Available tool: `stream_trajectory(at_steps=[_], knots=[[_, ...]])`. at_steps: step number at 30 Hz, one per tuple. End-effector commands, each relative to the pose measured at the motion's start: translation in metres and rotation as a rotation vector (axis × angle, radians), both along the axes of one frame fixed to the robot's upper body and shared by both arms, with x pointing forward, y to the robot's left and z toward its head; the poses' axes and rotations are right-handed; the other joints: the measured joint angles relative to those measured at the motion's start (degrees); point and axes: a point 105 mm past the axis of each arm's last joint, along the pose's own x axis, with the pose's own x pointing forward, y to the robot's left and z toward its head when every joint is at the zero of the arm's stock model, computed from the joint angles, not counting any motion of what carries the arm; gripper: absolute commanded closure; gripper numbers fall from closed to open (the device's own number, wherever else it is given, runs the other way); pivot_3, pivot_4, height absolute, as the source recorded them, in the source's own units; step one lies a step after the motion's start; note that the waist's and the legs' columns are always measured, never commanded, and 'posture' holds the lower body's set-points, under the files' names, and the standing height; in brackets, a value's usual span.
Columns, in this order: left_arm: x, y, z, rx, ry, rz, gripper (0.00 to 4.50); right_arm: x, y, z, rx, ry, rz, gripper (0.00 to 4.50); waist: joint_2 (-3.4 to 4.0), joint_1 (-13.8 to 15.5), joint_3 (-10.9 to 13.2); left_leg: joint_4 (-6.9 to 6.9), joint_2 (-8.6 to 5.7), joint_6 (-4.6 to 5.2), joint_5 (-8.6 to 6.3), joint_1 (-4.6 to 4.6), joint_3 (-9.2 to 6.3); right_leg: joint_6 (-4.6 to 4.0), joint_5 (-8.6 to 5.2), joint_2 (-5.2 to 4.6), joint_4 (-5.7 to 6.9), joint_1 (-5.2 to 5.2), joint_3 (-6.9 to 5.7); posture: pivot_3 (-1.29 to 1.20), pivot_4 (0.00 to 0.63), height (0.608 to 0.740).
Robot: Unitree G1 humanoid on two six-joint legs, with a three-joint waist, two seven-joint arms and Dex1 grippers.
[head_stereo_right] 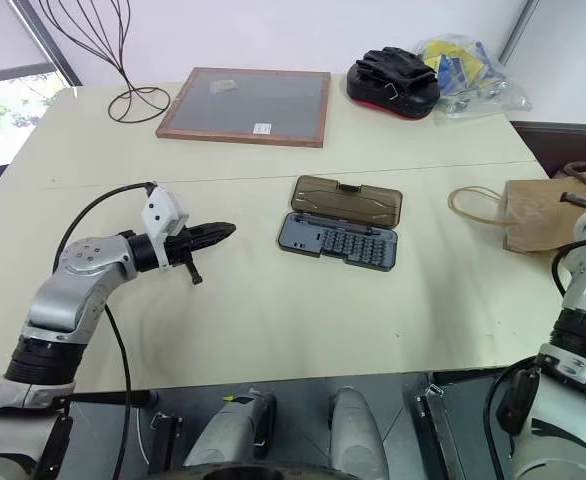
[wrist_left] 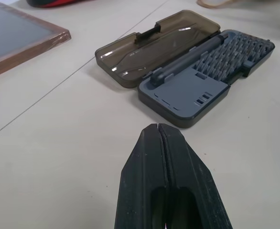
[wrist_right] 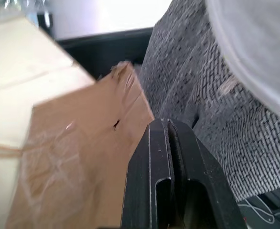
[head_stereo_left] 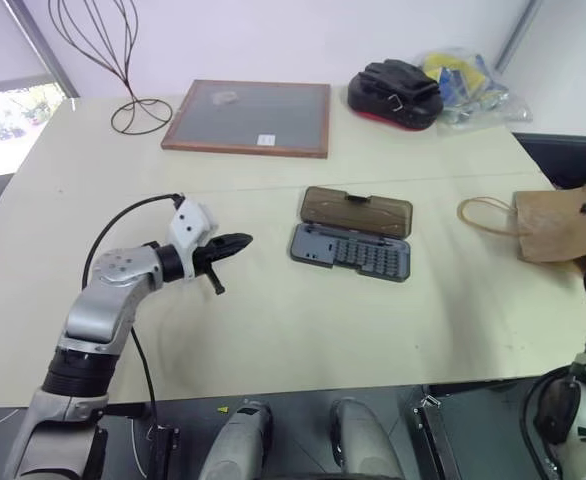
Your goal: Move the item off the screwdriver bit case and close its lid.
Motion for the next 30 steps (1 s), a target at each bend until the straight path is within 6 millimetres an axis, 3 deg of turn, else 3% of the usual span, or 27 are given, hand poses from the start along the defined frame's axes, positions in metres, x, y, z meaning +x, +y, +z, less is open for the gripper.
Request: stream_trajectory(at_steps=[1, 7, 13, 17, 22, 27, 30], knots=[[0.000, -0.003, 0.006, -0.001, -0.032, -0.012, 4.50, -0.002, 0.005, 0.009, -0.044, -0.006, 0.022, 3.01, 0.01, 0.00, 0.00, 0.00, 0.00, 0.00, 0.00, 0.00, 0.00, 0.00, 0.00, 0.00, 0.00, 0.00, 0.00, 0.00, 0.150, 0.734], [0.000, -0.003, 0.005, -0.003, -0.027, -0.010, 4.50, -0.016, -0.005, 0.027, -0.177, -0.021, -0.068, 0.04, 0.05, 0.04, -0.03, 0.01, 0.00, 0.00, 0.00, 0.01, 0.00, 0.00, 0.00, 0.00, 0.01, 0.00, 0.00, 0.00, 0.150, 0.734], [0.001, -0.003, 0.006, -0.009, -0.029, -0.008, 4.50, -0.024, 0.001, 0.090, -0.418, -0.188, -0.133, 0.04, 0.09, -0.12, -0.05, 0.01, -0.01, 0.00, 0.00, 0.02, 0.02, 0.01, 0.00, 0.00, 0.01, 0.00, 0.01, 0.00, 0.150, 0.734], [0.003, -0.005, 0.007, -0.012, -0.032, -0.011, 4.50, 0.017, 0.054, 0.115, -0.436, -0.245, 0.154, 0.04, 0.11, -0.75, -0.06, 0.01, 0.02, -0.01, 0.00, 0.12, 0.11, 0.00, 0.00, 0.04, 0.02, 0.03, 0.05, 0.00, 0.150, 0.734], [0.006, -0.006, 0.006, -0.010, -0.034, -0.020, 4.50, 0.061, 0.126, 0.095, -0.339, -0.150, 0.551, 0.04, 0.10, -1.08, -0.06, 0.00, 0.05, 0.00, 0.00, 0.20, 0.04, 0.00, 0.00, 0.08, 0.01, 0.15, 0.04, 0.00, 0.150, 0.734], [0.007, -0.005, 0.008, -0.008, -0.047, -0.023, 4.50, 0.086, 0.174, 0.049, -0.092, -0.026, 0.764, 0.04, 0.10, -0.89, -0.06, 0.01, 0.03, -0.01, 0.00, 0.17, -0.14, -0.01, 0.01, 0.05, 0.01, 0.15, 0.04, 0.00, 0.150, 0.734], [0.007, -0.002, 0.009, -0.003, -0.063, 0.000, 4.50, 0.092, 0.191, 0.017, -0.010, 0.053, 0.821, 0.04, 0.10, -0.75, -0.06, 0.00, 0.02, -0.01, 0.01, 0.17, -0.23, -0.01, 0.01, 0.05, 0.02, 0.13, 0.05, 0.00, 0.150, 0.734]])
